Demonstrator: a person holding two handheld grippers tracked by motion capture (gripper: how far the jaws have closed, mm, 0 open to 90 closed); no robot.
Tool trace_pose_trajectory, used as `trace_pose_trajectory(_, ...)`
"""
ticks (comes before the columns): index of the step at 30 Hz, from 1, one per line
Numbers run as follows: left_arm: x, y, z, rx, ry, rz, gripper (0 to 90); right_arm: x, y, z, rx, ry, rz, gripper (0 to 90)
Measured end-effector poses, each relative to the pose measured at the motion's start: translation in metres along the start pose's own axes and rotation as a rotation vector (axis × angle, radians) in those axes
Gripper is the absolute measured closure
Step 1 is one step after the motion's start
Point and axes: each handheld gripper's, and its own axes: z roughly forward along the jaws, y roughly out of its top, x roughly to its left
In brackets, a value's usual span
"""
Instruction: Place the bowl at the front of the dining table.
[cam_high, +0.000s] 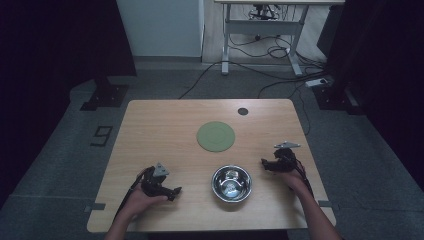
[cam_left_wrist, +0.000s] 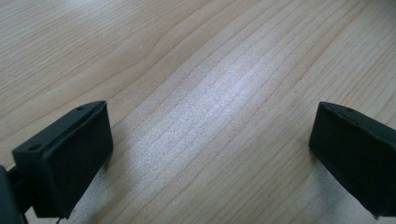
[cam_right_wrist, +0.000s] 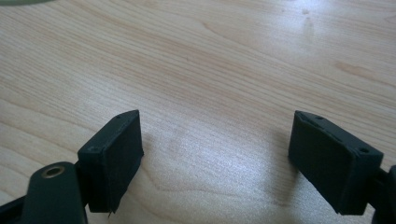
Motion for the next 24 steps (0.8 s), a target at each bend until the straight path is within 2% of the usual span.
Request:
trace_pose_trajectory(9, 0.000, 0.000, 0.000, 0.000, 0.001, -0.001, 0.0, 0.000, 0.004, -0.003, 0.056, 0.005, -0.008, 18.2)
trace_pose_trajectory(12, 0.000, 0.000, 0.000, 0.000, 0.001, -0.001, 0.0, -0.002, 0.006, -0.005, 0.073, 0.010, -0.006, 22.4)
trace_pose_trajectory(14, 0.000, 0.000, 0.000, 0.000, 0.001, -0.001, 0.0, -0.005, 0.006, -0.007, 0.080, 0.020, 0.021, 23.8)
trace_pose_trajectory(24, 0.000, 0.000, 0.000, 0.000, 0.001, -0.001, 0.0, -0.004, 0.011, -0.019, 0.039, 0.033, 0.065, 24.8)
